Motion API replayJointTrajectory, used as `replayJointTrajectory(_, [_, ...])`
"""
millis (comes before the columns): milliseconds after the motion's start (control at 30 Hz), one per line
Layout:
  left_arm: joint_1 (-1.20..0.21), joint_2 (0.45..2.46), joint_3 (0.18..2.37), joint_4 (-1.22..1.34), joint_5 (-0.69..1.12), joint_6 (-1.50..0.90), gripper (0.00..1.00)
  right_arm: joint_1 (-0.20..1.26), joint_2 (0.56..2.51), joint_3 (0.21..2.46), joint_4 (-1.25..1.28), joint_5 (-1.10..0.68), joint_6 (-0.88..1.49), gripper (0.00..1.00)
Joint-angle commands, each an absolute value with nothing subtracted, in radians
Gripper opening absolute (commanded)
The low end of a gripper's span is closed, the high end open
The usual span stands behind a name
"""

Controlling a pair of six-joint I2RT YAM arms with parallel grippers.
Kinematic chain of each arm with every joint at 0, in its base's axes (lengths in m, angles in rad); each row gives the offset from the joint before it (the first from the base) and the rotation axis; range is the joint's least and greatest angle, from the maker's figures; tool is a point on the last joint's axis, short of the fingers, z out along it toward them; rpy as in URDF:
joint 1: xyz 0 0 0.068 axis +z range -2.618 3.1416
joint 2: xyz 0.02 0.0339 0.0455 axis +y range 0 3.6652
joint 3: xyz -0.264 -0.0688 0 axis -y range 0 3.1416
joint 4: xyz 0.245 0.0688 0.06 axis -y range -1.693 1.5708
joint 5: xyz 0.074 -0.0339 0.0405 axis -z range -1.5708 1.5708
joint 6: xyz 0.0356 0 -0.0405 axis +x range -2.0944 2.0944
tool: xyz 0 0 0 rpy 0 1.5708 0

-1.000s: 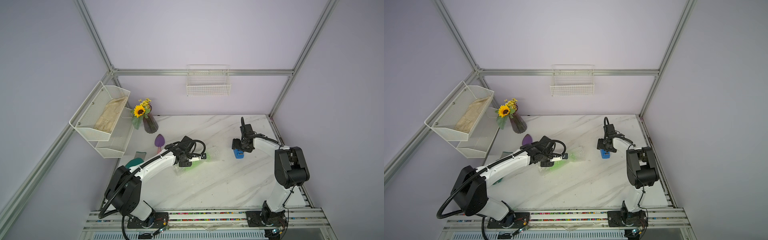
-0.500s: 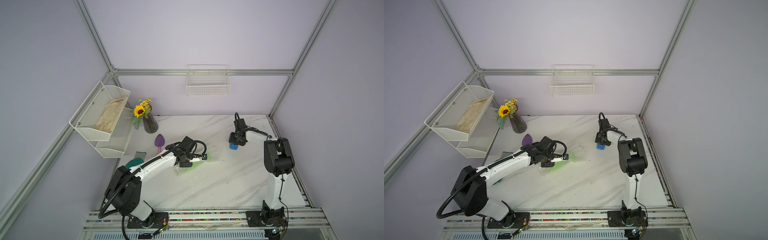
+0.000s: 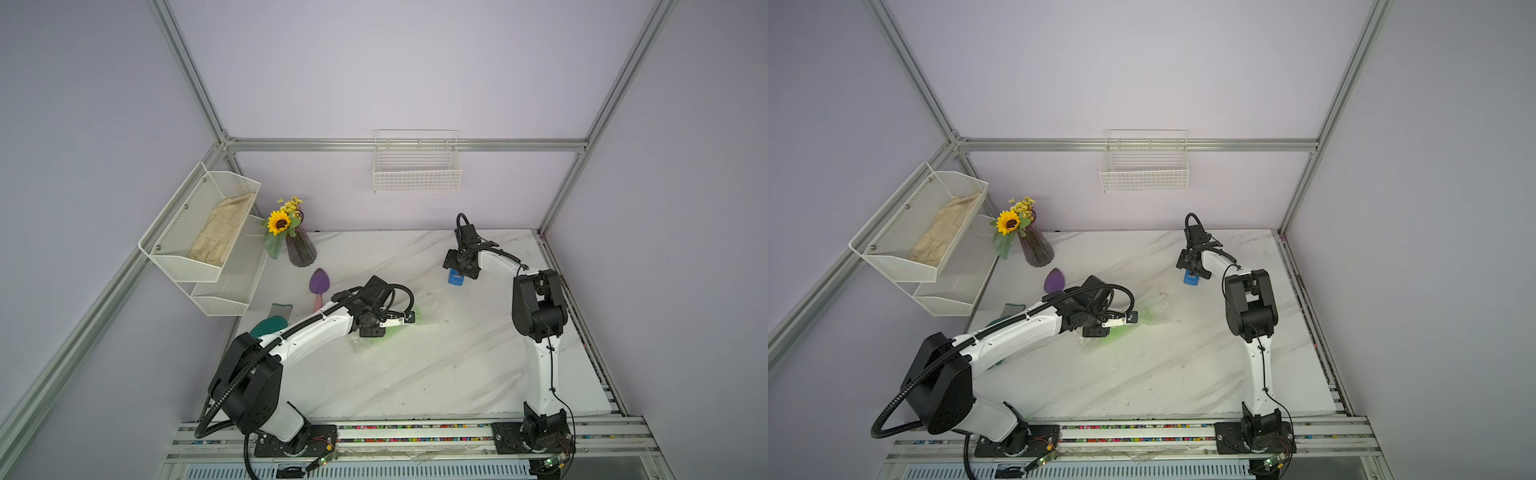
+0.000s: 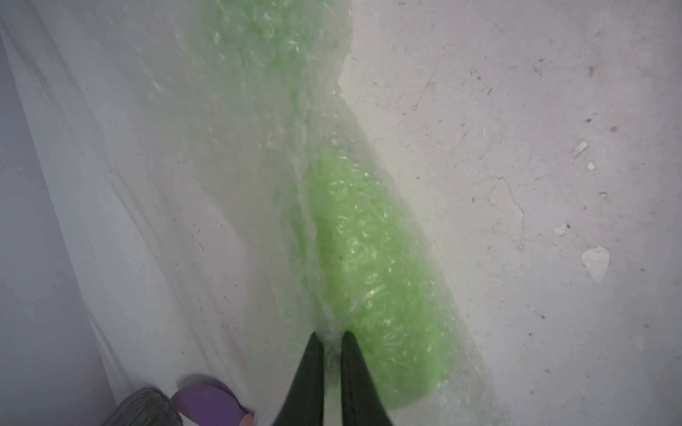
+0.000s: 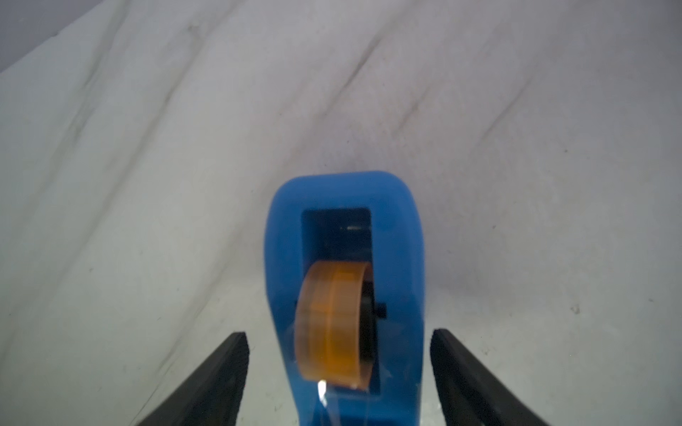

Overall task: Wrap wine glasses in bubble wrap
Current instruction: Move the Tape Cutter to the center of the board, then pull the tape from the tape cutter.

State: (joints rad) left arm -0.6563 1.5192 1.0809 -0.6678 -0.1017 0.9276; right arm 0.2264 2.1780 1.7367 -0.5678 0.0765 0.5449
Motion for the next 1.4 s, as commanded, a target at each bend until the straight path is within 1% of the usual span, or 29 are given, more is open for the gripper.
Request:
replayJointTrajectory(0, [-0.663,1.498,1.052,-0.658,-0.101,0.937,0.12,0.176,2.035,1.671,-0.531,-0.085,0.477,0.79])
replayJointTrajectory(67, [-0.662,1.500,1.053,-0.658,-0.100,0.937,0.12,0.130,1.994,1.585,-0.441,-0.244,0.478,0.73])
replayJointTrajectory(100, [-0.663,1.503,1.055,-0.657,-0.100,0.937,0.12,0.101,1.986,1.549,-0.398,-0.328,0.485,0.68])
replayJointTrajectory(167, [-0.662,1.509,1.059,-0.659,-0.098,0.938,0.12,0.058,1.985,1.503,-0.342,-0.444,0.492,0.59])
replayJointTrajectory(200, [-0.663,1.509,1.060,-0.660,-0.098,0.939,0.12,0.043,1.988,1.489,-0.317,-0.491,0.496,0.56])
replayJointTrajectory(333, [-0.664,1.513,1.062,-0.660,-0.097,0.938,0.12,0.011,2.020,1.474,-0.282,-0.564,0.484,0.47])
replayJointTrajectory(467, [-0.664,1.514,1.061,-0.659,-0.100,0.939,0.12,0.000,2.047,1.475,-0.281,-0.604,0.461,0.40])
replayJointTrajectory(633, [-0.664,1.519,1.063,-0.660,-0.102,0.939,0.12,-0.001,2.087,1.476,-0.278,-0.655,0.455,0.39])
replayJointTrajectory(833, [-0.666,1.517,1.063,-0.661,-0.105,0.939,0.12,0.000,2.114,1.475,-0.281,-0.659,0.453,0.39])
replayJointTrajectory(1000, [-0.667,1.518,1.062,-0.661,-0.105,0.939,0.12,0.000,2.138,1.486,-0.278,-0.748,0.437,0.38])
replayJointTrajectory(1367, [-0.671,1.526,1.069,-0.667,-0.110,0.938,0.12,-0.003,2.193,1.522,-0.291,-0.816,0.433,0.36])
